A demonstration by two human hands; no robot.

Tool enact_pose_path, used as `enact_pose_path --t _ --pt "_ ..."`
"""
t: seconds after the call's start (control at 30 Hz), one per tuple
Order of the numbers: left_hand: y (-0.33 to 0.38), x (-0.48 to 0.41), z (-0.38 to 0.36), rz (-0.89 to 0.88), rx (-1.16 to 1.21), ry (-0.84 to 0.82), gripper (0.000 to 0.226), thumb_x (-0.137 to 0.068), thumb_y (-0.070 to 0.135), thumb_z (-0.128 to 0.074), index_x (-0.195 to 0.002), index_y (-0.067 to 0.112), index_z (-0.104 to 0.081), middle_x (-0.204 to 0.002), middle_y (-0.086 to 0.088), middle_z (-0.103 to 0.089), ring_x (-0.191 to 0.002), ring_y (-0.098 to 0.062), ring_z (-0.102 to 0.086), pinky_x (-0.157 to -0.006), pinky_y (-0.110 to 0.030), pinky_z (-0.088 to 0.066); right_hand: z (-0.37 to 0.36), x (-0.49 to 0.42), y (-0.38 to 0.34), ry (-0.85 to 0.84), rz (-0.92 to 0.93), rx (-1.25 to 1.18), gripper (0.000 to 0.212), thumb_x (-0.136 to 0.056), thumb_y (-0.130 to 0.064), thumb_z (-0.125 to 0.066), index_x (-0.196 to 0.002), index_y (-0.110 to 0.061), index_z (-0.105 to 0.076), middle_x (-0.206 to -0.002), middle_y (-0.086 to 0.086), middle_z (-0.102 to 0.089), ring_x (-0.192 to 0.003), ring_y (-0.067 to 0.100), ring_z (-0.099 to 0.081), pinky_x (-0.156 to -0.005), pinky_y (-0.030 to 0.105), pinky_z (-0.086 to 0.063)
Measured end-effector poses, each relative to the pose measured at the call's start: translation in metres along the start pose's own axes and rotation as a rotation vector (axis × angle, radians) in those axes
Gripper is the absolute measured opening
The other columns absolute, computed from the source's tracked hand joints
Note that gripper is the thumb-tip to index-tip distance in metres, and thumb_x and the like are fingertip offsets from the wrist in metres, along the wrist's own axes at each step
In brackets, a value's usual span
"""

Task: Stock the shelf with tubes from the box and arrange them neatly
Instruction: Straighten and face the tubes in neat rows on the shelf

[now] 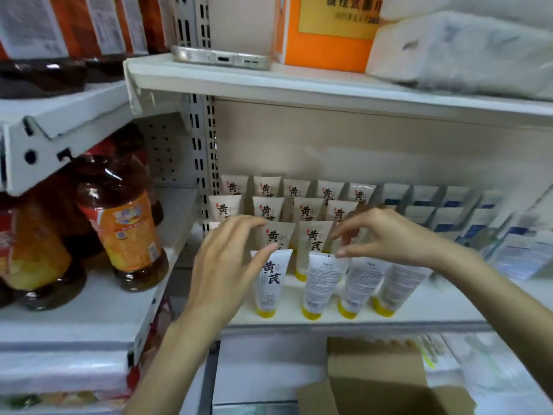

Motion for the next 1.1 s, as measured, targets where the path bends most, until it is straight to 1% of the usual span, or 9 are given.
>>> enact_pose_path --t 0.1,0.27,0.33,0.43,0.57,0.67,0.8,0.93,1.1 --pt "0.015 -0.011 -0.011 -0.014 -0.017 -0.116 0.034 -0.087 0.051 -0.05 -0.111 0.028 -0.056 -0.106 0.017 -0.057 -0.099 -0.003 -0.052 -0.086 -0.025 -0.044 -0.014 -0.004 0.009 -0.028 0.047 -0.006 0.029 -0.079 -0.036 -0.07 -0.106 -0.026 -0.069 -0.097 -0.012 -0.069 -0.087 -0.003 -0.06 -0.078 0.011 -0.047" --pt "0.026 -0.014 -0.029 -0.031 -0.2 -0.342 0.039 -0.087 0.043 -0.059 -0.123 0.027 -0.056 -0.123 0.012 -0.059 -0.112 -0.01 -0.053 -0.086 -0.022 -0.035 -0.029 -0.015 0.009 -0.001 0.165 0.039 0.032 -0.082 -0.034 -0.069 -0.113 -0.029 -0.065 -0.094 -0.006 -0.069 -0.081 0.005 -0.06 -0.075 0.031 -0.051" --pt "0.024 -0.015 -0.034 0.003 -0.287 -0.436 0.041 -0.088 0.043 -0.058 -0.126 0.029 -0.055 -0.123 0.008 -0.061 -0.111 -0.015 -0.055 -0.085 -0.027 -0.038 -0.03 -0.017 0.007 0.016 0.191 0.044 0.036 -0.084 -0.034 -0.066 -0.119 -0.034 -0.058 -0.094 -0.005 -0.068 -0.077 0.005 -0.058 -0.071 0.029 -0.05" --pt "0.023 -0.014 -0.04 -0.018 -0.455 -0.49 0.039 -0.089 0.044 -0.055 -0.124 0.028 -0.055 -0.117 0.001 -0.065 -0.106 -0.023 -0.059 -0.084 -0.033 -0.041 -0.031 -0.019 0.005 0.012 0.241 0.047 0.03 -0.088 -0.031 -0.062 -0.116 -0.035 -0.053 -0.079 -0.006 -0.062 -0.067 0.005 -0.053 -0.061 0.025 -0.04" --pt "0.026 -0.017 -0.041 -0.031 -0.61 -0.547 0.031 -0.091 0.046 -0.05 -0.115 0.026 -0.054 -0.111 0.001 -0.066 -0.103 -0.025 -0.059 -0.07 -0.031 -0.035 -0.03 -0.019 0.001 -0.03 0.297 0.018 0.018 -0.088 -0.033 -0.062 -0.106 -0.029 -0.063 -0.083 -0.007 -0.064 -0.076 0.009 -0.058 -0.071 0.031 -0.048" --pt "0.029 -0.021 -0.04 -0.009 -0.641 -0.639 0.031 -0.091 0.047 -0.051 -0.113 0.024 -0.054 -0.106 -0.002 -0.066 -0.101 -0.025 -0.059 -0.065 -0.031 -0.033 -0.029 -0.017 0.005 -0.126 0.28 -0.083 0.035 -0.078 -0.045 -0.07 -0.109 -0.03 -0.065 -0.089 -0.007 -0.067 -0.08 0.006 -0.059 -0.075 0.03 -0.051" --pt "0.025 -0.024 -0.041 -0.008 -0.696 -0.733 0.032 -0.09 0.047 -0.053 -0.11 0.021 -0.052 -0.112 0.001 -0.064 -0.104 -0.023 -0.057 -0.067 -0.031 -0.037 -0.024 -0.014 0.009 -0.257 0.261 -0.149 0.057 -0.068 -0.046 -0.078 -0.121 -0.031 -0.061 -0.101 -0.007 -0.066 -0.092 0.002 -0.058 -0.082 0.025 -0.05" --pt "0.02 -0.03 -0.037 0.031 -0.661 -0.777 0.044 -0.089 0.049 -0.053 -0.129 0.029 -0.049 -0.126 0.005 -0.059 -0.114 -0.02 -0.054 -0.082 -0.033 -0.045 -0.021 -0.013 0.006 -0.274 0.253 -0.125 0.058 -0.071 -0.035 -0.079 -0.125 -0.03 -0.058 -0.101 -0.008 -0.066 -0.092 -0.001 -0.056 -0.083 0.021 -0.048" --pt "0.018 -0.037 -0.03 0.031 -0.562 -0.748 0.05 -0.086 0.062 -0.045 -0.127 0.034 -0.051 -0.122 0.009 -0.06 -0.109 -0.015 -0.056 -0.071 -0.028 -0.039 -0.021 -0.013 0.003 -0.282 0.234 -0.094 0.056 -0.073 -0.029 -0.079 -0.125 -0.031 -0.057 -0.104 -0.009 -0.064 -0.091 -0.003 -0.054 -0.082 0.019 -0.048"
Point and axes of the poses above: each hand's wrist, its own x-axis away from the middle knuckle, its own z-axis out of the back of the hand, y = z × x, the point moved 4 cm from there along -x, towards the middle knuckle
